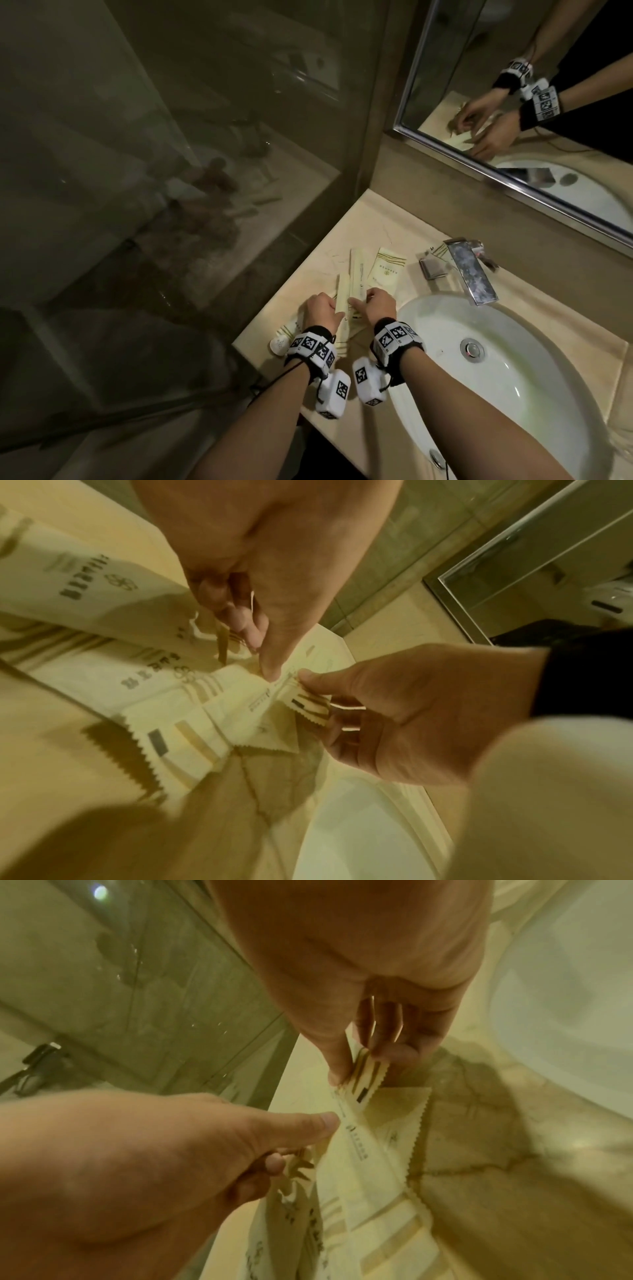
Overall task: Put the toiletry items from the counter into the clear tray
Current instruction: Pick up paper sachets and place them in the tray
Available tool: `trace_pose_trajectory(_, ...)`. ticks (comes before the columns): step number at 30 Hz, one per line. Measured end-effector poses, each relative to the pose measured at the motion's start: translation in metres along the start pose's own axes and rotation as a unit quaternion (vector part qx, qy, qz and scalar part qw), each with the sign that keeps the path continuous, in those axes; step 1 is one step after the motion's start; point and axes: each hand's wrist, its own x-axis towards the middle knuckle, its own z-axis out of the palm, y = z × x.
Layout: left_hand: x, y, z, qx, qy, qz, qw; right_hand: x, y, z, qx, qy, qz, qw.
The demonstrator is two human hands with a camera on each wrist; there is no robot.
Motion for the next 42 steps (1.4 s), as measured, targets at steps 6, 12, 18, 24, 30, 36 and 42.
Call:
trace_pose_trajectory(6, -0.008, 0.008, -0.006, -0.067, 0.017, -0.007, 0.998, -0.011, 0.011, -0.020, 0.066, 0.004, -0.039, 0.997)
trace_pose_trajectory(12, -0.026, 0.033, -0.014, -0.175, 0.026, 0.020, 0.984, -0.026, 0.019, -0.075, 0.171, 0.021, -0.090, 0.981)
trace_pose_trajectory(18, -0.056, 0.069, -0.005, -0.325, -0.038, 0.056, 0.943, -0.061, 0.031, -0.140, 0.193, 0.020, -0.166, 0.967)
trace_pose_trajectory(24, -0.104, 0.112, 0.031, -0.357, -0.096, 0.084, 0.925, -0.114, 0.071, -0.202, 0.236, 0.024, -0.226, 0.945)
trace_pose_trajectory(30, -0.160, 0.161, 0.092, -0.362, -0.161, 0.118, 0.911, -0.152, 0.162, -0.258, 0.265, 0.077, -0.185, 0.943)
trace_pose_trajectory(36, -0.218, 0.201, 0.162, -0.357, -0.225, 0.121, 0.899, -0.198, 0.258, -0.311, 0.335, 0.149, -0.168, 0.915)
trace_pose_trajectory(42, -0.265, 0.229, 0.227, -0.333, -0.273, 0.114, 0.895, -0.231, 0.337, -0.339, 0.370, 0.215, -0.119, 0.896)
